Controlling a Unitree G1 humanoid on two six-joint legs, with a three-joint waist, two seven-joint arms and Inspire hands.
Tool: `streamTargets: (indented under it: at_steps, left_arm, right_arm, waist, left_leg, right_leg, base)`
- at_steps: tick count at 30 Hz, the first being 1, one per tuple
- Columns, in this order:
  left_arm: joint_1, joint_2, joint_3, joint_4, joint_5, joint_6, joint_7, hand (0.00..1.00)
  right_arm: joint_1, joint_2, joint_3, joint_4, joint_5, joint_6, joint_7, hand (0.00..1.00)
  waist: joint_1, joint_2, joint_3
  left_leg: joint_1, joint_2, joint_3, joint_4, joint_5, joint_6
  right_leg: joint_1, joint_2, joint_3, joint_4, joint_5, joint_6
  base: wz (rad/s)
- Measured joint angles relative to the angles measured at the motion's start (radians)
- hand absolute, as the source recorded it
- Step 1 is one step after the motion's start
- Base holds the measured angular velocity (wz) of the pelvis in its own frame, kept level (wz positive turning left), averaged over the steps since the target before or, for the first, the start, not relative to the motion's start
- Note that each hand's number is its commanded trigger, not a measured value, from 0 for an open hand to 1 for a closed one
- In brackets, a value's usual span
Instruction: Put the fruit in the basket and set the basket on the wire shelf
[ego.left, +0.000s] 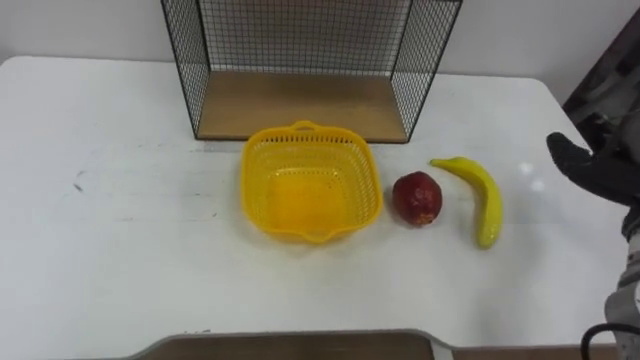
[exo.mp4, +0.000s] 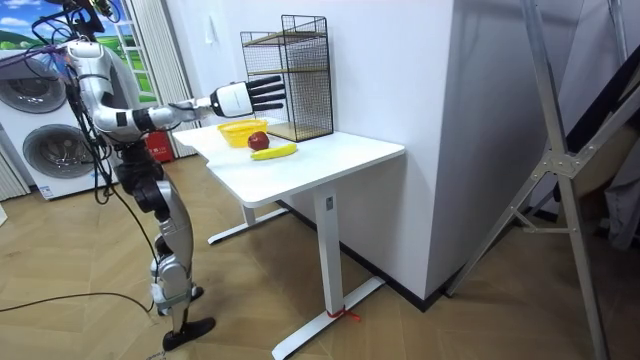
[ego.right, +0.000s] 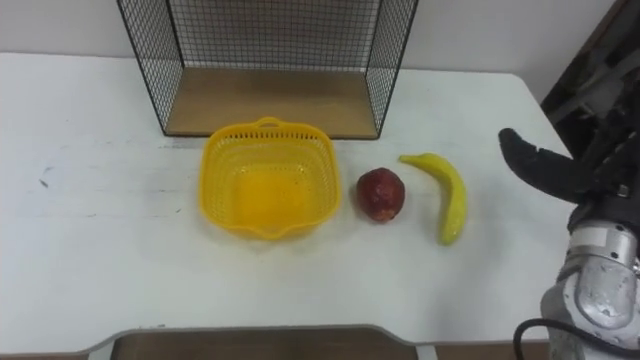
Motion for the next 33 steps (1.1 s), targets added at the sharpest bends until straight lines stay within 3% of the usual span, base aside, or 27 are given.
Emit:
streamTargets:
  at_steps: [6,12,19,33]
  left_arm:
    - [-0.004,0.002,-0.020,0.018,-0.001,0.012,0.000,0.00]
    - [-0.006,0.006,-0.034,0.020,0.000,0.011,-0.001,0.00]
    - [-0.016,0.014,-0.035,0.023,0.000,0.010,-0.007,0.00]
    - [-0.044,0.015,-0.046,0.059,0.038,0.012,-0.008,0.00]
  right_arm:
    - [-0.001,0.000,0.045,0.000,-0.165,0.005,0.069,0.00]
    - [-0.001,-0.003,0.082,0.001,-0.206,0.005,0.138,0.00]
    - [-0.003,-0.003,0.109,0.004,-0.235,0.005,0.211,0.00]
    - [-0.029,-0.003,0.116,0.015,-0.278,0.005,0.219,0.00]
  waist:
    - [0.000,0.020,-0.0097]
    - [0.025,0.017,-0.0068]
    - [0.049,-0.003,0.0052]
    - [0.053,0.007,-0.0023]
  left_leg:
    - [0.004,-0.001,-0.007,0.001,0.000,0.000]
    - [0.011,0.001,-0.007,0.000,0.001,-0.001]
    - [0.018,0.000,-0.010,-0.001,0.001,-0.001]
    - [0.013,0.000,-0.015,0.008,0.001,-0.001]
  right_leg:
    - [0.007,0.000,-0.006,-0.005,0.001,-0.001]
    - [0.010,0.000,-0.009,-0.006,0.001,-0.001]
    - [0.026,0.000,-0.010,-0.008,0.001,-0.001]
    - [0.027,0.000,-0.015,-0.006,0.001,-0.001]
  base:
    - [0.02]
    - [0.00]
    - [0.00]
    - [0.00]
